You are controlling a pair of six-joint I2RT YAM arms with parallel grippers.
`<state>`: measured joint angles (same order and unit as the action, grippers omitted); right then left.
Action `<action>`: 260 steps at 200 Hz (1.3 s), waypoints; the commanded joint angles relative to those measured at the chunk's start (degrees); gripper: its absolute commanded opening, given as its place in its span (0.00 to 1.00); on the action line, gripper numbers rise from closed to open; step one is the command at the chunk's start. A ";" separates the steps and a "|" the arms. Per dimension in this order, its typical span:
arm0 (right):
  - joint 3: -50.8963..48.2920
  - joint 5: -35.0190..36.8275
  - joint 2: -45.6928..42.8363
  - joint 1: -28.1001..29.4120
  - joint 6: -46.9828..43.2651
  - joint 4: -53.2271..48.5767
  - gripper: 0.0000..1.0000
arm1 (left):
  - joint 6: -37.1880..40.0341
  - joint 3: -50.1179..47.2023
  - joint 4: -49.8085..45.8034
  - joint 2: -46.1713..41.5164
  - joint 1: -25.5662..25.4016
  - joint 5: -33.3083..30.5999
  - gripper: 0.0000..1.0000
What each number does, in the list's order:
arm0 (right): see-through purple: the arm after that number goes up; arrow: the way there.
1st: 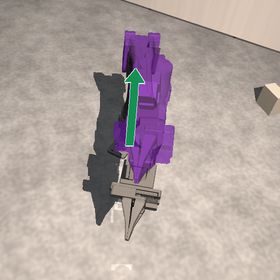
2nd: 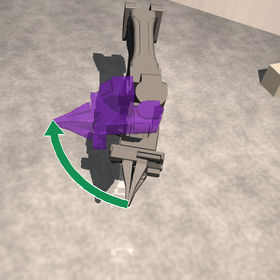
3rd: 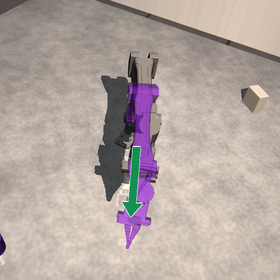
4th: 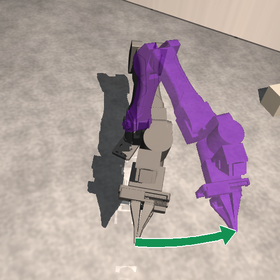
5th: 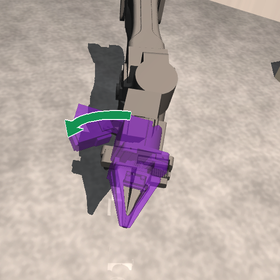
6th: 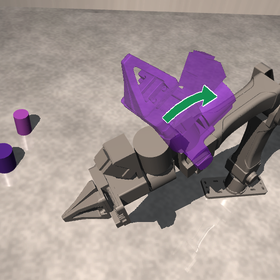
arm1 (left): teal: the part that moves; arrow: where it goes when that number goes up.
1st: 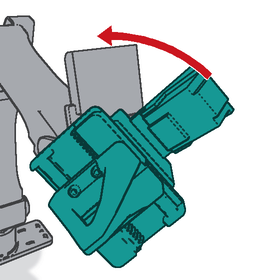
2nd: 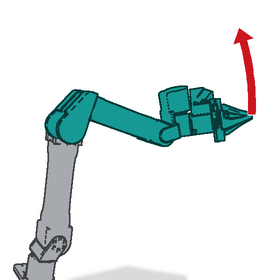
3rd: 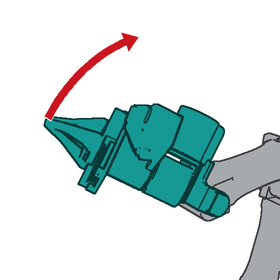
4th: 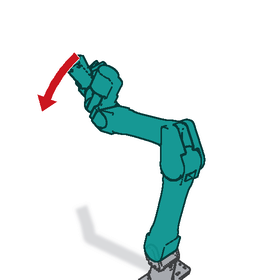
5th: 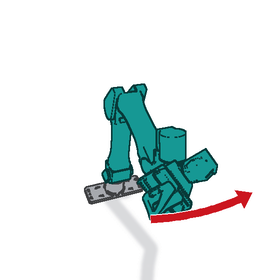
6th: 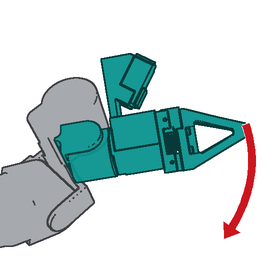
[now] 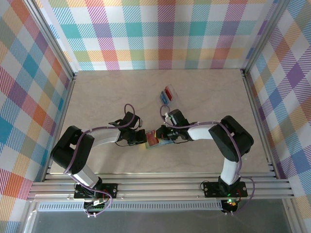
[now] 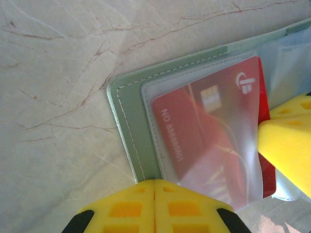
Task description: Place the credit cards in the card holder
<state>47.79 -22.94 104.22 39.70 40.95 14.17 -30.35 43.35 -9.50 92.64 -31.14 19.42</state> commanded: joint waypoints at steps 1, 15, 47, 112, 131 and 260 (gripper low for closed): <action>0.00 0.81 1.75 2.45 0.54 -0.03 0.01 | 1.17 0.27 -2.10 2.80 -1.03 -3.51 0.08; 0.20 1.48 1.74 3.07 0.67 -0.11 0.01 | 1.17 0.31 -2.10 2.81 -0.99 -3.51 0.08; 0.20 2.89 1.01 3.93 0.15 -0.85 0.05 | 1.18 0.35 -2.28 2.65 -1.11 -3.59 0.08; 3.00 3.92 -0.25 4.33 -2.39 -8.55 0.25 | 1.72 0.57 -3.03 2.19 -1.12 -4.28 0.08; 3.01 4.51 -0.82 4.41 -2.83 -9.85 0.31 | 1.86 0.53 -3.22 1.97 -1.06 -4.55 0.08; 8.34 15.38 -8.09 5.82 -11.43 -26.95 0.44 | 2.67 1.12 -4.30 2.27 -1.11 -5.38 0.07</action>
<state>53.95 -12.49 99.50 44.88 32.84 -6.04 -28.84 44.21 -10.79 92.79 -31.86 17.91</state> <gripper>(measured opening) 0.449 0.075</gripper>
